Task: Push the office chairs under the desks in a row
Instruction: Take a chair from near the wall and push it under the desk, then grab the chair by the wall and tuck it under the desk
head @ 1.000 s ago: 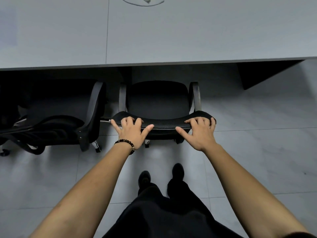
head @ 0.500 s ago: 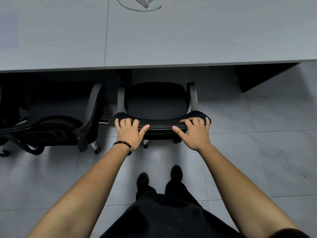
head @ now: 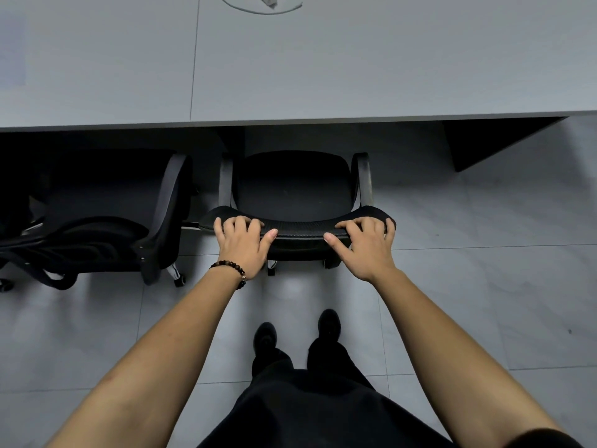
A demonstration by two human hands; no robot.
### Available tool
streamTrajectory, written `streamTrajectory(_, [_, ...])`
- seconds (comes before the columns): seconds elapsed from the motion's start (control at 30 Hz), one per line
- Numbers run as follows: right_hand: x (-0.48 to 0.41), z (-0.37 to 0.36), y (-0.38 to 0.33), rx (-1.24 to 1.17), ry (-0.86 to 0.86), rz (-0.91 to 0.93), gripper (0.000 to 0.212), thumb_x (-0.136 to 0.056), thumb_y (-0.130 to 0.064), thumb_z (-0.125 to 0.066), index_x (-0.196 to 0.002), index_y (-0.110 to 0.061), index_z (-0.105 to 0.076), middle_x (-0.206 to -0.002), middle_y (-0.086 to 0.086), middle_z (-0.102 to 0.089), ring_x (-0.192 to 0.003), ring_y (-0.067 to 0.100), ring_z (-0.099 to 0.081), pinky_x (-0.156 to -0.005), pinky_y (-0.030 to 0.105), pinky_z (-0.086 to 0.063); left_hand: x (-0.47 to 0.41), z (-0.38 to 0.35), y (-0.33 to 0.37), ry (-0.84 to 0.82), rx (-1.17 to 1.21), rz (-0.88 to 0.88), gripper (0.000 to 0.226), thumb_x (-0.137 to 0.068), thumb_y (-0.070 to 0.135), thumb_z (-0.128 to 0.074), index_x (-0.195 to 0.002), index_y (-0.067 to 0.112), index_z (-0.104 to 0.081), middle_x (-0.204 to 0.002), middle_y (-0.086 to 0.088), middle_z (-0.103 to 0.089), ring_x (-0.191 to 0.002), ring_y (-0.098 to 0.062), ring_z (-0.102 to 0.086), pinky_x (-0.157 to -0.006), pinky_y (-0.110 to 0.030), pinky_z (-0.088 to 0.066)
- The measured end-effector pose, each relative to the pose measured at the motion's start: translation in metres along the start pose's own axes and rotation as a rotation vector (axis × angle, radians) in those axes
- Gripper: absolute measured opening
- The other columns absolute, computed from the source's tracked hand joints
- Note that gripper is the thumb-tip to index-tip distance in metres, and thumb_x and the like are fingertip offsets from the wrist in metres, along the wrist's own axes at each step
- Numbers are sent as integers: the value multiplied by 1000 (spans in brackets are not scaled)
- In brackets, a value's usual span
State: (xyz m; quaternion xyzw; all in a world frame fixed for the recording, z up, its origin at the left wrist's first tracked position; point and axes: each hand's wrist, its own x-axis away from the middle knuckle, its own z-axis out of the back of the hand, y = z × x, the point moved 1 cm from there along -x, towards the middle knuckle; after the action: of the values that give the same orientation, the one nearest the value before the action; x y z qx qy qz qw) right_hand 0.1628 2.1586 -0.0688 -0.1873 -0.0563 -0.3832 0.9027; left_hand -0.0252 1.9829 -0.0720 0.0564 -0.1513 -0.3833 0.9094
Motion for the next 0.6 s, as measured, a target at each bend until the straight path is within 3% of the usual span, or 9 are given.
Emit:
streamTrajectory(0.13, [5, 6, -3, -2, -44, -1, 64, -90, -75, -28, -132, -35, -54, -133, 1, -49, -136, 21, -28, -117, 49, 6, 6, 8, 3, -42, 16, 31, 50, -99, 49, -28, -127, 17, -54, -127, -10, -52, -127, -31, -36, -115, -50, 0])
streamTrajectory(0.2, [13, 11, -9, -36, -11, -11, 59, -93, -67, -34, -134, -30, -54, -136, 1, -50, -137, 21, -30, -118, 48, 2, 14, 18, 5, 4, 131, 17, 43, -99, 42, -33, -127, 17, -55, -127, -6, -55, -126, -26, -40, -117, -46, -9])
streamTrajectory(0.3, [36, 26, -25, -224, 108, -29, 50, -95, -52, -46, -136, -23, -51, -136, 1, -52, -132, 20, -40, -111, 38, -24, 41, 40, 2, 158, 380, 37, 32, -97, 34, -44, -119, 16, -59, -122, -3, -59, -119, -23, -48, -106, -41, -32])
streamTrajectory(0.4, [72, 35, -44, -395, 152, -113, 55, -97, -47, -49, -145, -24, -37, -142, -2, -44, -129, 14, -41, -99, 28, -35, 81, 59, -8, 230, 557, 71, 30, -97, 32, -48, -121, 17, -57, -122, 4, -56, -119, -15, -47, -101, -35, -38])
streamTrajectory(0.47, [100, 34, -51, -451, 179, -166, 57, -97, -47, -49, -146, -26, -33, -141, -3, -43, -129, 13, -42, -101, 30, -37, 107, 62, -18, 200, 646, 107, 32, -96, 30, -51, -125, 16, -55, -121, 9, -52, -117, -10, -47, -100, -30, -38])
streamTrajectory(0.6, [168, 1, -57, -492, 149, -295, 55, -96, -44, -51, -146, -24, -35, -142, -5, -42, -129, 11, -43, -102, 28, -39, 145, 38, -44, 15, 773, 138, 33, -93, 28, -55, -125, 20, -53, -120, 8, -56, -113, -7, -53, -99, -34, -44])
